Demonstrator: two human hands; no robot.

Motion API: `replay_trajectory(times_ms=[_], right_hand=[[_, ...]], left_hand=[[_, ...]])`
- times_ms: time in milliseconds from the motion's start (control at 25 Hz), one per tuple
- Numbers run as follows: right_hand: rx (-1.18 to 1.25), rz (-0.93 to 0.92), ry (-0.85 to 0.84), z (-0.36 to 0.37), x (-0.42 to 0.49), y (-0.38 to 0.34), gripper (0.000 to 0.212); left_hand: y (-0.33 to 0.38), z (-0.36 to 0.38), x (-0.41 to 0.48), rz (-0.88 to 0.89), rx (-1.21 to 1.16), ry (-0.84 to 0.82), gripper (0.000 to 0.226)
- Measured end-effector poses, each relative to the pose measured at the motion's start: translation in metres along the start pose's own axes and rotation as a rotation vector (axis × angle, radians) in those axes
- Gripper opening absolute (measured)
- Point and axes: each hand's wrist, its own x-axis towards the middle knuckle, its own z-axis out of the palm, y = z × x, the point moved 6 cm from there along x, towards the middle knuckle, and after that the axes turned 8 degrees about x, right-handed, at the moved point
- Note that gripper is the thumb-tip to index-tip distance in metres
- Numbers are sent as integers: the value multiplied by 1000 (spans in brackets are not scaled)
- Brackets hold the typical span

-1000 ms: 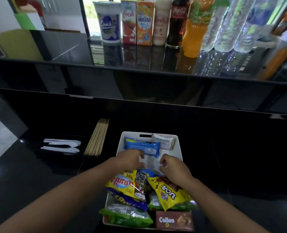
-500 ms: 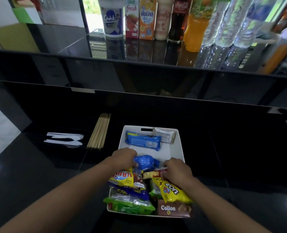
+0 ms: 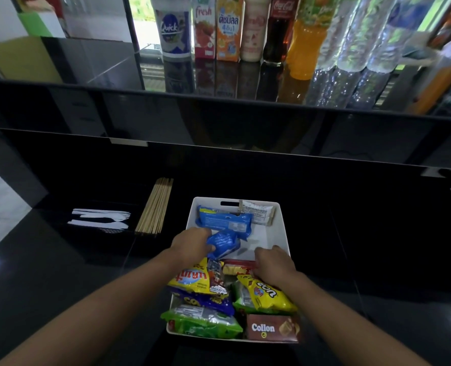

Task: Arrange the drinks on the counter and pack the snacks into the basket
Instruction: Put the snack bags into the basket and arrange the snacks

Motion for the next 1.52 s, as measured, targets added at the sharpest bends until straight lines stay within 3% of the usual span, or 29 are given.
replay_trajectory(times_ms=[440,720,840,1040,1120,1360,1520], right_hand=[[-113,39,248,-21,1,3,50],[-172,20,249,-55,15,3,63],[-151,-31,238,-66,20,4,53],[-137,-24,177,-67,19,3,44],[-163,20,141,-62,17,1,42],[-192,7,109,-71,14,-2,37],[-134,-48,221,-82,16,-2,42]], left_hand=[[-9,-11,15,48,-247,-97,26],[5,-22,17,115,-70,-20,14],[6,-15,14,145,80,7,26],[3,3,16,201,-42,-357,36],[2,2,19,210,-45,-417,39],[11,18,22,241,42,-410,80],[5,9,26,232,372,-186,82]])
